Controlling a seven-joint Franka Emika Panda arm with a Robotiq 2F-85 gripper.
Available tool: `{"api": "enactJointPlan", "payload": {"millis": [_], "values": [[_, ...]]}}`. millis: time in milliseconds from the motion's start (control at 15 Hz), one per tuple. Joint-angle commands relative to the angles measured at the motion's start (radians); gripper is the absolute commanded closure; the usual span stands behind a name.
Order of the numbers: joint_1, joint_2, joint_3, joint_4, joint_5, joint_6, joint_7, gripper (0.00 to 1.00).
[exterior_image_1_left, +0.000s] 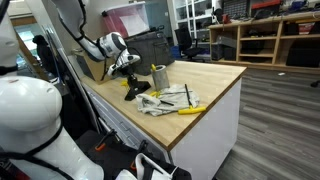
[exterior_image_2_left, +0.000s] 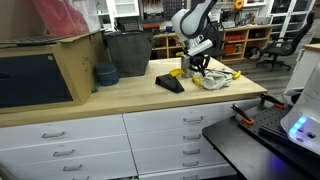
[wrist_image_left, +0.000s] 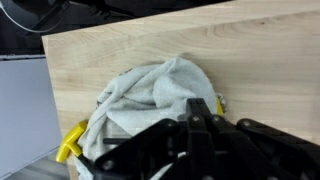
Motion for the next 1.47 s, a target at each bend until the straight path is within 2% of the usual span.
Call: {"api": "enactJointPlan", "payload": {"millis": [0,400,800,1400], "values": [[-0.001,-0.073,0.043,-0.073,0.033,-0.001,-0.182,1.0],[0.007,-0.101,0.08,-0.113,0.015,0.017,-0.469,1.0],[0.004,-0.164,0.129,-0.195,0.038,0.087,-0.765,1.0],[0.007,-0.272,0.197,-0.317,0.165,0.14,-1.282,1.0]]}}
